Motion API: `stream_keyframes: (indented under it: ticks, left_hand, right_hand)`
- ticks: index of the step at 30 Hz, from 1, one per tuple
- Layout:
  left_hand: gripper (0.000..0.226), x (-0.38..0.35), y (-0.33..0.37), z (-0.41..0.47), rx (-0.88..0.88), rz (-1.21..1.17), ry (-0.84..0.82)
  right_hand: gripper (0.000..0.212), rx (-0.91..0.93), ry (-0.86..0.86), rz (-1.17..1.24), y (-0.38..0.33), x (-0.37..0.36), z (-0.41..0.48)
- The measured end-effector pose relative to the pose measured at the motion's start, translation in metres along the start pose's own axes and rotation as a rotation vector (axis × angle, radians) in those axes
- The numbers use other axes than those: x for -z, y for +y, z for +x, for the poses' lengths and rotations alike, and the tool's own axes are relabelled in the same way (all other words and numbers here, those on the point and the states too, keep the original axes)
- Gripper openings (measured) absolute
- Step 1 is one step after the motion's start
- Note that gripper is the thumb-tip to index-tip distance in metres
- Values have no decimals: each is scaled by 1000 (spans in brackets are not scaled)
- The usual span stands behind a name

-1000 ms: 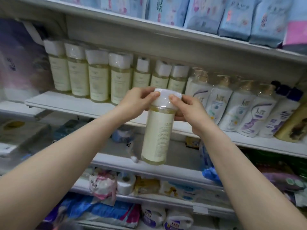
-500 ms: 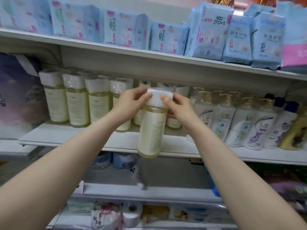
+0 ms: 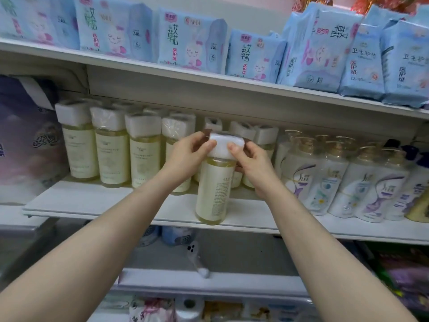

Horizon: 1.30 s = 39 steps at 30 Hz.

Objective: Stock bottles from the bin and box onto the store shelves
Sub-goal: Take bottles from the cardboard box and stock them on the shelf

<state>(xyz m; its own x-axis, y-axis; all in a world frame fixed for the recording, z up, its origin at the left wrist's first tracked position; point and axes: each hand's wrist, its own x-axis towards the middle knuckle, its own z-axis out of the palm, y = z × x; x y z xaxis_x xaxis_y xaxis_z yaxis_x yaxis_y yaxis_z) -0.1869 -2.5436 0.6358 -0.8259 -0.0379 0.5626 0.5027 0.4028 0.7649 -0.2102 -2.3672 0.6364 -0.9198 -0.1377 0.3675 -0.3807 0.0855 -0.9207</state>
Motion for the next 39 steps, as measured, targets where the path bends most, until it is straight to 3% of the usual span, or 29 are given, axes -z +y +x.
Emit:
stream_keyframes:
  ticks: [2, 4, 6, 9, 13, 15, 20, 23, 26, 30, 34, 39]
  left_hand:
    - [44, -3, -3, -1, 4, -74, -10]
    - [36, -8, -10, -5, 15, -129, -22]
    - [46, -12, -20, -14, 58, -125, -43]
    - [50, -21, -38, -30, 221, -204, -126]
    - [52, -32, -46, -42, 387, -310, -172]
    - [46, -34, -47, -45, 426, -321, -168]
    - [44, -30, -54, -51, 399, -268, -155]
    - [51, -23, -60, -56, 354, -249, -132]
    - [60, -18, -65, -64, 308, -238, -94]
    - [54, -15, -65, -78, 259, -196, -47]
    - [42, -18, -62, -90, 212, -92, -63]
    - [42, -19, -69, -95, 195, -48, -61]
  right_hand:
    - [15, 5, 45, 29, 5, -3, -2]
    - [26, 18, 100, 40, 11, -8, -8]
    - [43, 14, 130, 13, 23, -15, -19]
    - [37, 15, 142, -65, 45, -24, -47]
    - [79, -11, 142, -302, 69, -40, -80]
    - [89, 0, 157, -426, 75, -43, -83]
    - [88, -30, 96, -405, 79, -39, -73]
    - [83, -33, 42, -243, 81, -35, -71]
    - [67, -74, -9, -53, 87, -27, -69]
    - [43, -137, 10, 27, 98, -21, -61]
    - [22, -144, 167, -63, 98, -20, -52]
    - [16, -85, 211, -195, 90, -27, -61]
